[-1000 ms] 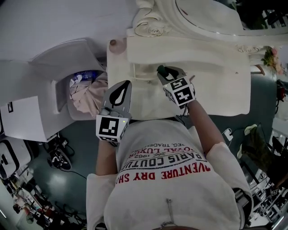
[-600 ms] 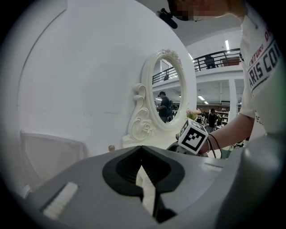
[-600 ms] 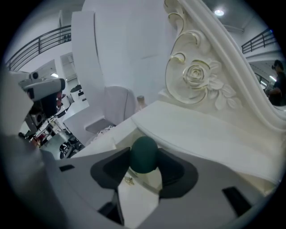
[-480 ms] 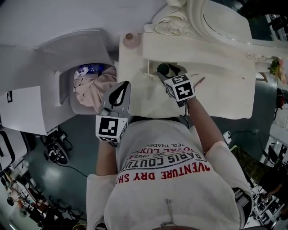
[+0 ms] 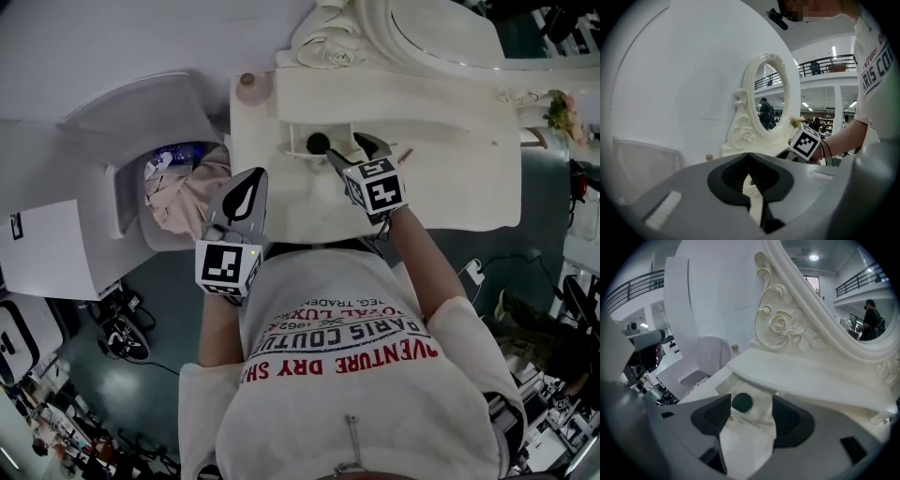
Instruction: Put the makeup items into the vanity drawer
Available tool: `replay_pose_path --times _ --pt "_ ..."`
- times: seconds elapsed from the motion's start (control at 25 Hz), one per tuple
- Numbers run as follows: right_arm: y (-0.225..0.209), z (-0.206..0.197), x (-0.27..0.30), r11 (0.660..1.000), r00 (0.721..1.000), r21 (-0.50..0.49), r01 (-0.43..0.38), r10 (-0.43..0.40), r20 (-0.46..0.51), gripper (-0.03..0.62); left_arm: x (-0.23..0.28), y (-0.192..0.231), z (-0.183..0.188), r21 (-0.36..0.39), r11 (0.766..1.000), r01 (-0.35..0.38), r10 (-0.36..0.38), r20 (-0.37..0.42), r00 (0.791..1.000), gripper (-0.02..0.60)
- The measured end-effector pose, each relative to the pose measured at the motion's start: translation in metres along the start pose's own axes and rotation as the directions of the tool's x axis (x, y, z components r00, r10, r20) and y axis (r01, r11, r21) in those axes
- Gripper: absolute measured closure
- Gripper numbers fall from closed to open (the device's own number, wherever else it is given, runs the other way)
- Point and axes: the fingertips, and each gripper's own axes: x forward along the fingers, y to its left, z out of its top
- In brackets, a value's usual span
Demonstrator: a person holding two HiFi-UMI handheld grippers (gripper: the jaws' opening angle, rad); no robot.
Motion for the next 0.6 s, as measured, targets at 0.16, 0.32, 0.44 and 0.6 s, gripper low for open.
replay_pose_path --times 0.16,0.32,0.44,0.6 --pt "-0.032 -0.022 -0.025 0.995 0.997 0.06 0.081 -0.081 -0.004 0.347 0.02 -0.02 0.005 0.015 0.997 0.069 -0.069 0.004 0.998 0.571" --pt "-0.069 -0.05 -0.045 0.981 0.989 0.123 0.15 -0.147 -0.03 0.347 0.044 -0.043 0.012 0.031 0.992 0.123 -0.123 0.002 0.992 0.571" --pt "-0.09 -0.077 -0.056 0.963 0.979 0.181 0.201 -0.191 -0.067 0.347 0.062 -0.062 0.013 0.04 0.983 0.177 -0.177 -0.014 0.984 0.571" --pt "-0.111 -0.109 -0.056 0.941 0.969 0.242 0.238 -0.214 -0.122 0.347 0.081 -0.081 0.011 0.045 0.973 0.225 -0.223 -0.044 0.974 0.571"
